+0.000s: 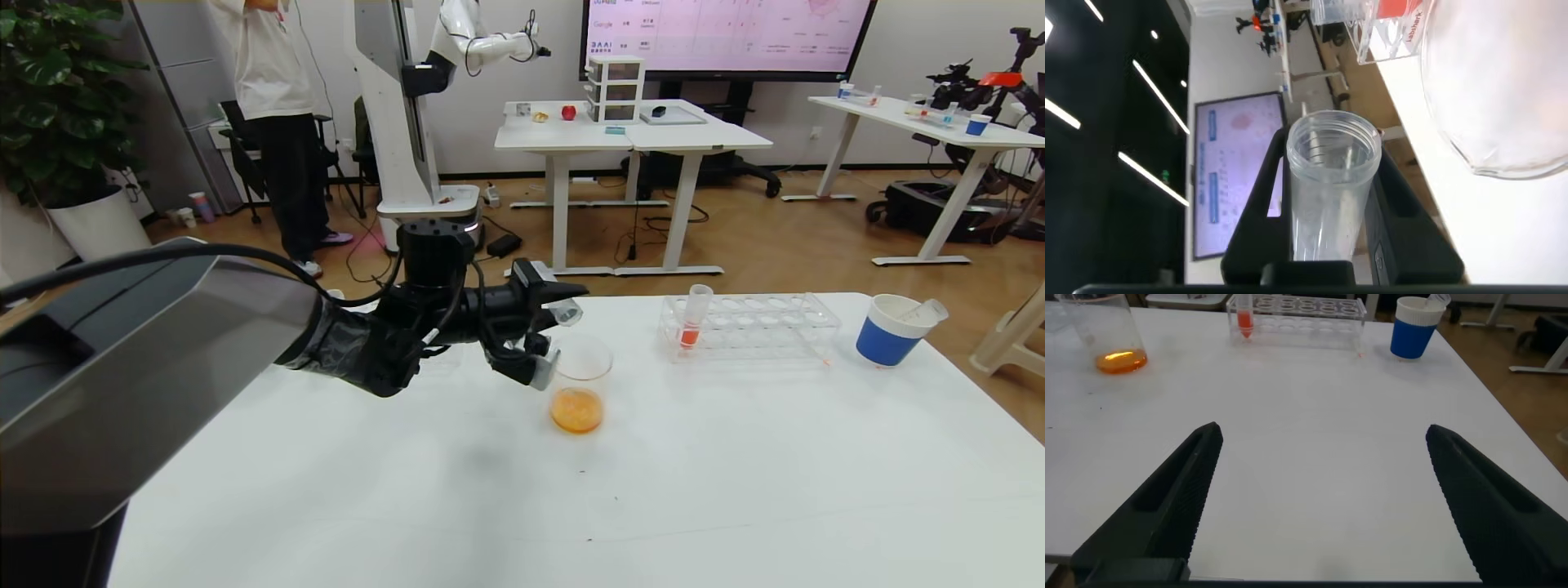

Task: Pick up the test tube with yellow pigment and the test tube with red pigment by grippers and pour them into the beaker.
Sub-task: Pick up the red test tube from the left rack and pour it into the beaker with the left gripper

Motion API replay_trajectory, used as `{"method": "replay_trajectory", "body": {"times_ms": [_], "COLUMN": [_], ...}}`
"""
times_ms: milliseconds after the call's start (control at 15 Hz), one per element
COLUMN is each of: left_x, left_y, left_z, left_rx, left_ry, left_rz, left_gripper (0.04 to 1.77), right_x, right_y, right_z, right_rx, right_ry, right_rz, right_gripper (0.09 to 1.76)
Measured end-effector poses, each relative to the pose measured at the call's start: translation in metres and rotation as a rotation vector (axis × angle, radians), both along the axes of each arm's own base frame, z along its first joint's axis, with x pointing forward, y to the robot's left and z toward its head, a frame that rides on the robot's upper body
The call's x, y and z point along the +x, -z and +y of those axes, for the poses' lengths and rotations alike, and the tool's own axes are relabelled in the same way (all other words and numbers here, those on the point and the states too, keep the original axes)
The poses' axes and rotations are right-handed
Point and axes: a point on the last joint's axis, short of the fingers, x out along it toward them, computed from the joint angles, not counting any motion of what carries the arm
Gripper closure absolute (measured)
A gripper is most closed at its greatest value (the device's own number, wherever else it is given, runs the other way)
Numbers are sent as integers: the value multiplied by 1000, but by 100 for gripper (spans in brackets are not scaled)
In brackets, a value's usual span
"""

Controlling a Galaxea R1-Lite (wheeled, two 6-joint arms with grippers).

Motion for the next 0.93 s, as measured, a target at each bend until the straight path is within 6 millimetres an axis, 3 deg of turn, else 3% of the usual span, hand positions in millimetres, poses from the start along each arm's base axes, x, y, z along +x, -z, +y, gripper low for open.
{"method": "replay_trajectory", "body": {"times_ms": [200,467,800,933], "left_x": [0,-7,-25,-27], "left_y": [-1,-2,-8,-15], "left_z": [8,17,-4,-8], "left_rx": [-165,-603,-1263,-1413], "left_ry": [-99,-361,-597,-647], "left_rz": [226,490,800,879], "left_gripper": [131,131,131,131], "right_x": [0,0,0,0], "right_y": [0,0,0,0], "right_z": [0,0,0,0], "right_rx": [0,0,0,0], "right_ry": [0,0,0,0], "right_rz": [0,0,0,0], "right_gripper": [11,11,11,11]}}
